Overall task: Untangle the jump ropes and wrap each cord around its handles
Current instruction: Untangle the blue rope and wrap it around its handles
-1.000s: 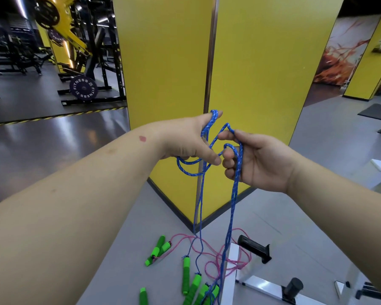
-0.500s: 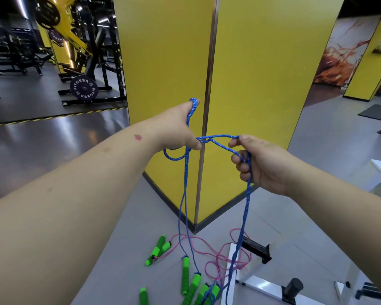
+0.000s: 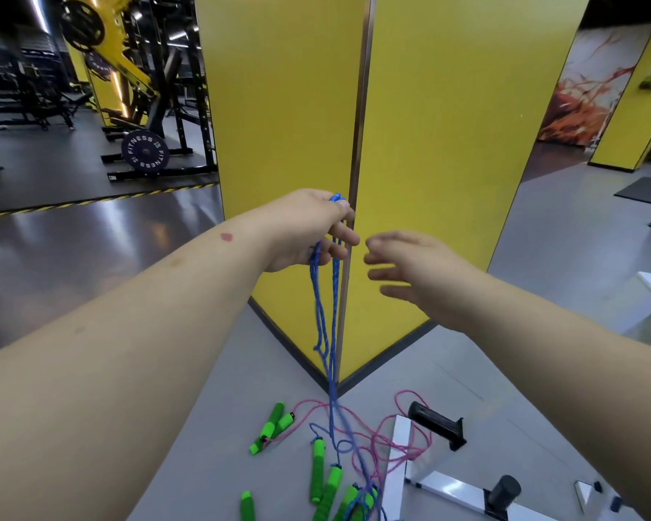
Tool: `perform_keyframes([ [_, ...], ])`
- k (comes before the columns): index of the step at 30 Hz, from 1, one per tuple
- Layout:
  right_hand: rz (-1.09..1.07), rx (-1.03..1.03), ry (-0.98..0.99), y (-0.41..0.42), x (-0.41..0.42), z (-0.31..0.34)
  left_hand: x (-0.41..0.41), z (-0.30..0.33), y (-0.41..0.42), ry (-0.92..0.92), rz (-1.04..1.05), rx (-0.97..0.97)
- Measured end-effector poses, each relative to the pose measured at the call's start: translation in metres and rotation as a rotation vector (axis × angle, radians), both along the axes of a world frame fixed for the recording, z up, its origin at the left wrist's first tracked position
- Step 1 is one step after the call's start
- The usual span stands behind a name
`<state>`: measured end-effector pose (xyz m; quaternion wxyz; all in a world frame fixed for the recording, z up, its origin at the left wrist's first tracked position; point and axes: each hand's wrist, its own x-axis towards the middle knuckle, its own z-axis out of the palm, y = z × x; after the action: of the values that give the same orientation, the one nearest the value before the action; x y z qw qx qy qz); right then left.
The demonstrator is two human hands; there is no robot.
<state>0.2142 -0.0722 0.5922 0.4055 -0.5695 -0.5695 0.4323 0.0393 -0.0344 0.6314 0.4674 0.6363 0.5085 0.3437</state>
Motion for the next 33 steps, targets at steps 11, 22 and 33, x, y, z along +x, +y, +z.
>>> perform_keyframes([
  [11, 0.031, -0.094, 0.284, 0.014, -0.028, 0.016, -0.003, 0.001, -0.007, -0.017, -0.042, -0.054],
  [22, -0.263, -0.095, -0.288, 0.026, -0.002, -0.006, -0.016, 0.018, -0.003, -0.186, 0.105, 0.094],
  [33, 0.372, -0.115, -0.038, 0.006, -0.043, 0.0, -0.01, 0.06, -0.009, -0.453, 0.142, 0.278],
])
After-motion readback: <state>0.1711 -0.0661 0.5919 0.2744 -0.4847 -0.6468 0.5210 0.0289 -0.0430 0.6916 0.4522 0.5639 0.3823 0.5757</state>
